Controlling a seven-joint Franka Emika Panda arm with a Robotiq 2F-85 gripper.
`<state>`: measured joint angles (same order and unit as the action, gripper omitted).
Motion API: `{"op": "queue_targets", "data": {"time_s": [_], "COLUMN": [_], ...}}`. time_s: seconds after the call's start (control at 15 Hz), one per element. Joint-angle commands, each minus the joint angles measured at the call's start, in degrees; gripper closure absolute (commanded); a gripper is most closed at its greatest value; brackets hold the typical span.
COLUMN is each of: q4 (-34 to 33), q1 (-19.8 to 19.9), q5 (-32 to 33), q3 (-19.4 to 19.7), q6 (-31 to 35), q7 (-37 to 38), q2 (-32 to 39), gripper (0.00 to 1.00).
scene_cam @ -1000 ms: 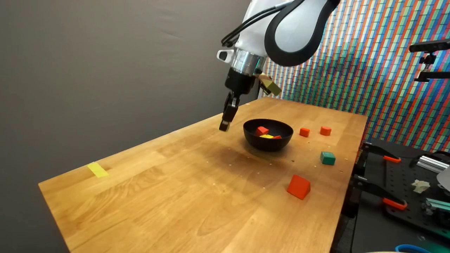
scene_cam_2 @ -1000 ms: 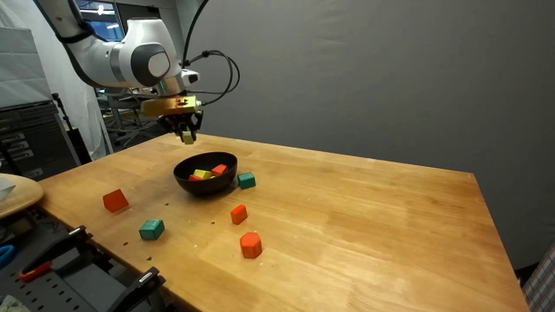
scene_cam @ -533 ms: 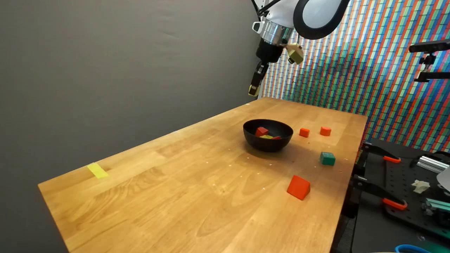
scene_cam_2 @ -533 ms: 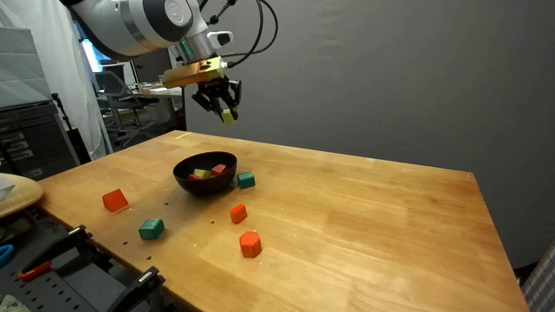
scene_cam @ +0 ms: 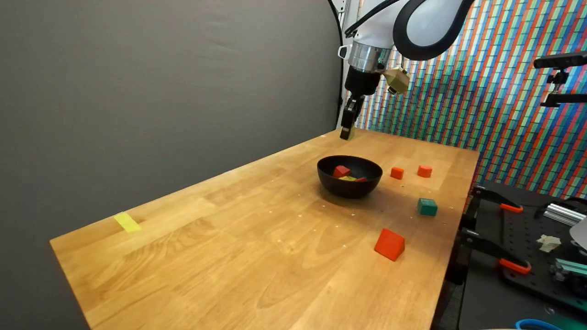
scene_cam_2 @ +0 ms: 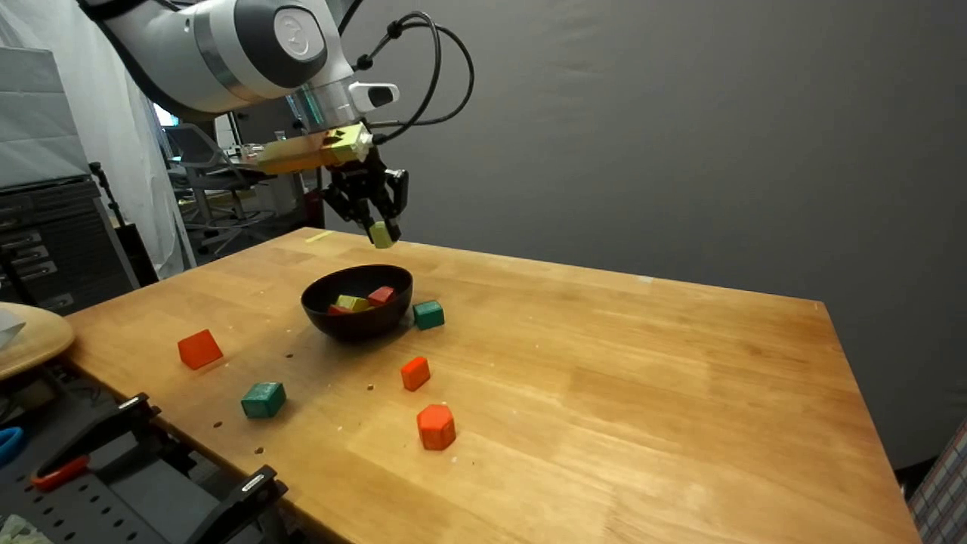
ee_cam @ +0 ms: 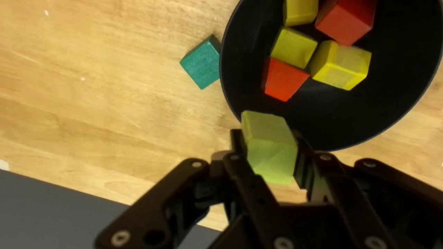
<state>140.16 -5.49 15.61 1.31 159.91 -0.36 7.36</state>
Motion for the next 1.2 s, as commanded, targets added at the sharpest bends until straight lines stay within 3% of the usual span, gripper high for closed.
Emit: {"op": "queue_targets", "data": {"time_s": [0.0, 0.13, 0.2, 0.27, 0.33, 0.47, 0.73, 0.8, 0.93, 1.0, 1.13], "q4": [0.30, 0.70, 0.74, 0.75, 1.14, 2.32, 3.86, 4.77, 6.93, 4.46, 6.16], "q1": [0.69, 0.70, 0.69, 0.69, 1.30, 1.63, 0.16, 1.88, 3.33, 2.35, 3.27], "q5": [0.00, 0.02, 0.03, 0.03, 0.39, 8.90, 29.88, 34.90, 40.05, 35.51, 38.23], "q3": [-0.59, -0.45, -0.43, -0.43, -0.27, 2.48, 12.47, 12.92, 15.69, 13.91, 15.44], "q6": [-0.73, -1.23, -1.26, -1.28, -2.18, -0.69, 2.27, 4.18, 8.51, 4.75, 6.99], "q7": [0.70, 1.55, 1.66, 1.73, -0.89, -0.99, -0.24, 2.24, 3.75, 2.09, 2.53], "q2": [-0.05, -0.04, -0.04, -0.04, -0.92, -1.95, -1.92, -1.48, -1.02, 0.02, 0.04], "gripper": [0.59, 0.43, 0.40, 0.15, 0.15, 0.02, 0.00, 0.00, 0.00, 0.00, 0.00]}}
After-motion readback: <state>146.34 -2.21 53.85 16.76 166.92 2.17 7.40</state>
